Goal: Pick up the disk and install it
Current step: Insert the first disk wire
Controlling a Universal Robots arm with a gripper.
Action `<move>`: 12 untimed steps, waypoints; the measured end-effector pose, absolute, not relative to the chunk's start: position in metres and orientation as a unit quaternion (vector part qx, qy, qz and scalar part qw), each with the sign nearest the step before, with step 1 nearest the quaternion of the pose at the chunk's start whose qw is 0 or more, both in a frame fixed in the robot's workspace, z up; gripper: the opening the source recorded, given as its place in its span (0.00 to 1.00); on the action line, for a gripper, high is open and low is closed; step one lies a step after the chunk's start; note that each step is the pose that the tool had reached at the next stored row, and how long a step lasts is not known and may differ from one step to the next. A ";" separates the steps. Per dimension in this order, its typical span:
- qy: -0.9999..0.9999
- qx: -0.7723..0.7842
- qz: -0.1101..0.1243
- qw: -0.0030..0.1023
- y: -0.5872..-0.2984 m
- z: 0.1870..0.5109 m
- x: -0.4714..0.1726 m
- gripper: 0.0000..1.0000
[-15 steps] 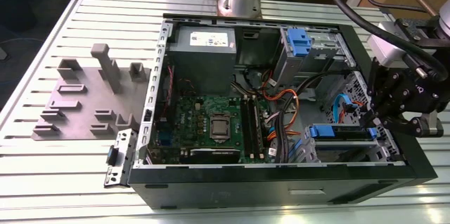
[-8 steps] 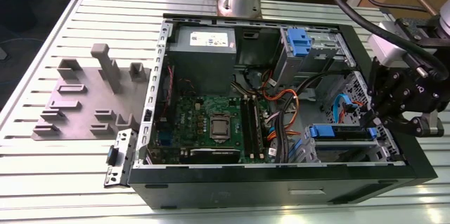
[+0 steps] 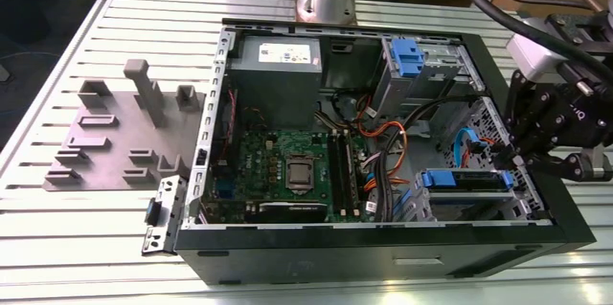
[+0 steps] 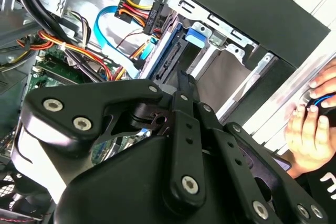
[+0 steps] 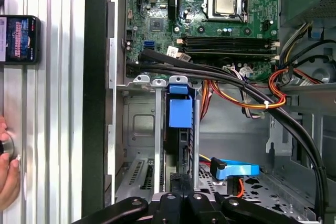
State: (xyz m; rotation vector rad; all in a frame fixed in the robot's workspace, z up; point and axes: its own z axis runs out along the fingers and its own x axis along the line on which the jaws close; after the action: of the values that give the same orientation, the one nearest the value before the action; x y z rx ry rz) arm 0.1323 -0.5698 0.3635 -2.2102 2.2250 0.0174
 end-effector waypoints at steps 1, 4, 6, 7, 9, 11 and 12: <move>0.709 -0.705 0.005 0.002 -0.568 0.363 0.132 0.11; 0.709 -0.705 0.005 0.002 -0.565 0.363 0.133 0.11; 0.709 -0.705 0.005 0.002 -0.563 0.363 0.133 0.11; 0.709 -0.705 0.005 0.002 -0.562 0.363 0.133 0.11; 0.709 -0.705 0.005 0.002 -0.558 0.363 0.133 0.11; 0.709 -0.705 0.005 0.002 -0.556 0.363 0.134 0.11; 0.709 -0.705 0.005 0.002 -0.555 0.363 0.134 0.11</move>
State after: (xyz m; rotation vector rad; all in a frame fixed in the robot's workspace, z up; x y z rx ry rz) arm 0.1344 -0.5552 0.3632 -2.2124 2.2249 0.0151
